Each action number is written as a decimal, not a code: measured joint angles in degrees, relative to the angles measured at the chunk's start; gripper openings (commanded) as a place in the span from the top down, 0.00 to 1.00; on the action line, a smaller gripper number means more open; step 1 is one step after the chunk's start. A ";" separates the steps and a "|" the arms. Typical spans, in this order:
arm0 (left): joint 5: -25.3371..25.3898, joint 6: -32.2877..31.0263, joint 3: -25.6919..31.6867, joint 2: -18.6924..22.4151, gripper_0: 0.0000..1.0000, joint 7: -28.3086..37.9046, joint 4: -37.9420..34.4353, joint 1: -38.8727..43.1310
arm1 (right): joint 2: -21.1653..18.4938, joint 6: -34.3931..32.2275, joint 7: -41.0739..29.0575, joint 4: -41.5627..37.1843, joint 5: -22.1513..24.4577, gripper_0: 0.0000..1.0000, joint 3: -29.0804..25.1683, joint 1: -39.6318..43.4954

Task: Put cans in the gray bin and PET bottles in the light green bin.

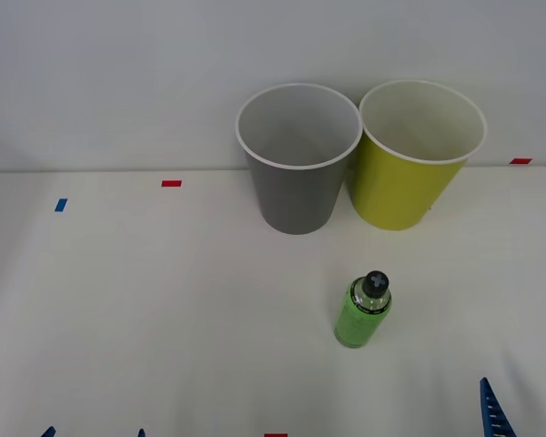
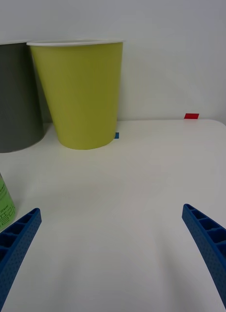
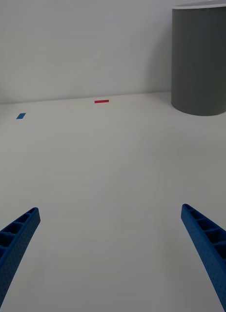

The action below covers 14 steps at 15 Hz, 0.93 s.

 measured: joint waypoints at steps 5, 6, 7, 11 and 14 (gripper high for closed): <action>0.00 0.00 0.00 0.00 0.00 0.00 0.00 0.00 | 0.00 0.00 0.00 0.00 0.00 0.00 0.00 0.00; 0.00 0.00 0.00 0.00 0.00 0.00 0.00 0.00 | 0.00 0.00 0.00 0.00 0.00 0.00 0.00 0.00; 0.00 0.00 0.00 0.00 0.00 0.00 0.00 0.00 | 0.00 0.00 0.00 0.00 0.00 0.00 0.00 0.00; 0.00 0.00 0.00 0.00 0.00 0.00 0.00 0.00 | 0.00 0.00 0.00 0.00 0.00 0.00 0.00 0.00; 0.00 0.00 0.00 0.00 0.00 0.00 0.00 0.00 | 0.00 0.00 0.00 0.00 0.00 0.00 0.00 0.00</action>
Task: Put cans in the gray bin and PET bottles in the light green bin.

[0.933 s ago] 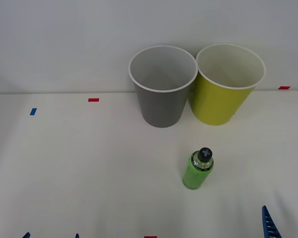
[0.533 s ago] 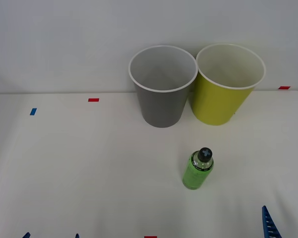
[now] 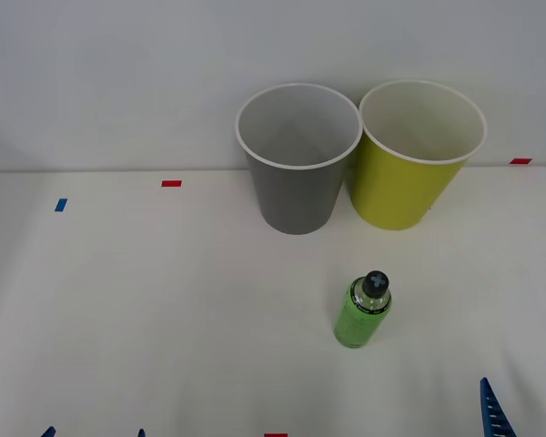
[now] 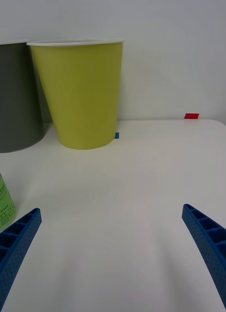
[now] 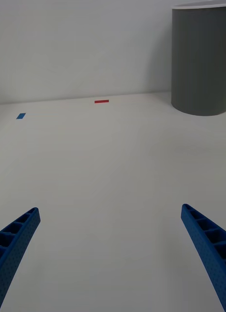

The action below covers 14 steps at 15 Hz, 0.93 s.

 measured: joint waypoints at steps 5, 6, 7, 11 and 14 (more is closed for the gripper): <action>0.00 0.00 0.00 0.00 0.00 0.00 0.00 0.00 | 0.00 0.00 0.00 0.00 0.00 0.00 0.00 0.00; 0.00 0.00 0.00 0.00 0.00 0.00 0.00 0.00 | 0.00 0.00 0.00 0.00 0.00 0.00 0.00 0.00; 0.00 0.00 0.00 0.00 0.00 0.00 0.00 0.00 | 0.00 0.00 0.00 0.00 0.00 0.00 0.00 0.00; 0.00 0.00 0.00 0.00 0.00 0.00 0.00 0.00 | 0.00 0.00 0.00 0.00 0.00 0.00 0.00 0.00; 0.00 0.00 0.00 0.00 0.00 0.00 0.00 0.00 | 0.00 0.00 0.00 0.00 0.00 0.00 0.00 0.00</action>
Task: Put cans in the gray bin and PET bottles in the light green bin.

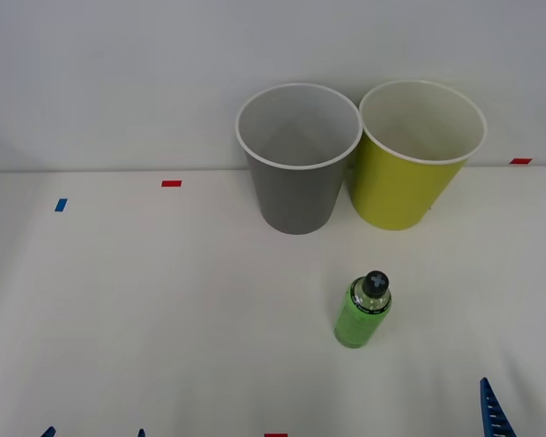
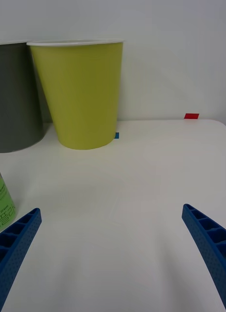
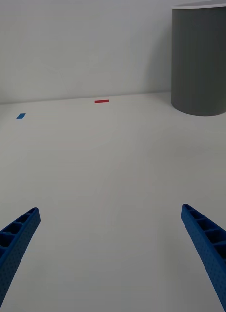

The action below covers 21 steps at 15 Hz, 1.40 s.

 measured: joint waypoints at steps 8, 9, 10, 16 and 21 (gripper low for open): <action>0.00 0.00 0.00 0.00 0.00 0.00 0.00 0.00 | 0.05 -1.11 1.39 1.28 -0.10 0.00 3.59 -2.15; 0.00 0.00 0.00 0.00 0.00 0.00 0.00 0.00 | -0.39 -1.18 1.82 1.26 -0.04 0.00 4.63 -2.41; 0.00 0.00 0.00 0.00 0.00 0.00 0.00 0.00 | -1.26 -1.17 2.44 1.26 0.00 0.00 6.37 -3.18; 0.00 0.00 0.00 0.00 0.00 0.00 0.00 0.00 | -5.77 -0.70 5.43 2.52 0.20 0.00 15.81 -12.40; 0.00 0.00 0.00 0.00 0.00 0.00 0.00 0.00 | -6.58 3.76 6.50 3.10 -0.61 0.00 19.26 -20.02</action>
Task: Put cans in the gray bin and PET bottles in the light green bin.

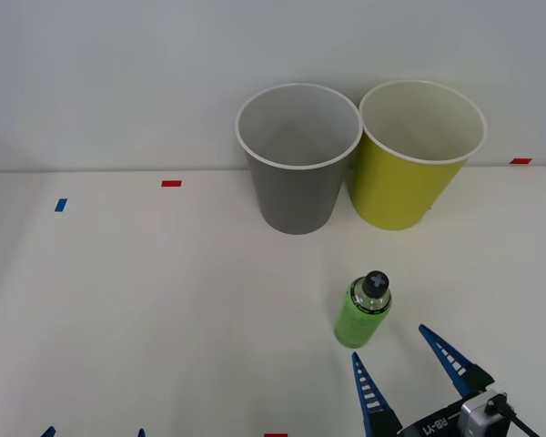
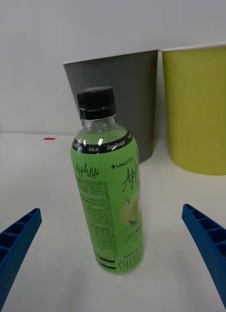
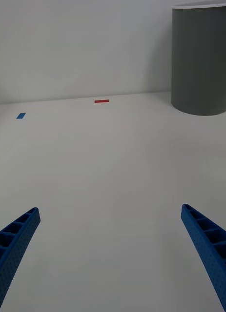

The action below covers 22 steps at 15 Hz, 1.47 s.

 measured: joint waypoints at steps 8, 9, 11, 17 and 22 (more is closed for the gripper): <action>0.00 0.00 0.00 0.00 0.00 0.00 0.00 0.00 | 1.89 4.21 0.95 2.78 -1.54 0.00 1.23 -8.94; 0.00 0.00 0.00 0.00 0.00 0.00 0.00 0.00 | 1.95 5.27 0.96 2.79 -1.91 0.00 1.01 -9.79; 0.00 0.00 0.00 0.00 0.00 0.00 0.00 0.00 | 2.18 6.62 0.96 2.79 -2.51 0.00 0.43 -11.06; 0.00 0.00 0.00 0.00 0.00 0.00 0.00 0.00 | 2.77 9.83 1.09 2.83 -3.58 0.00 -0.50 -13.18; 0.00 0.00 0.00 0.00 0.00 0.00 0.00 0.00 | 2.94 11.24 1.57 2.84 -3.71 0.94 -0.62 -13.99</action>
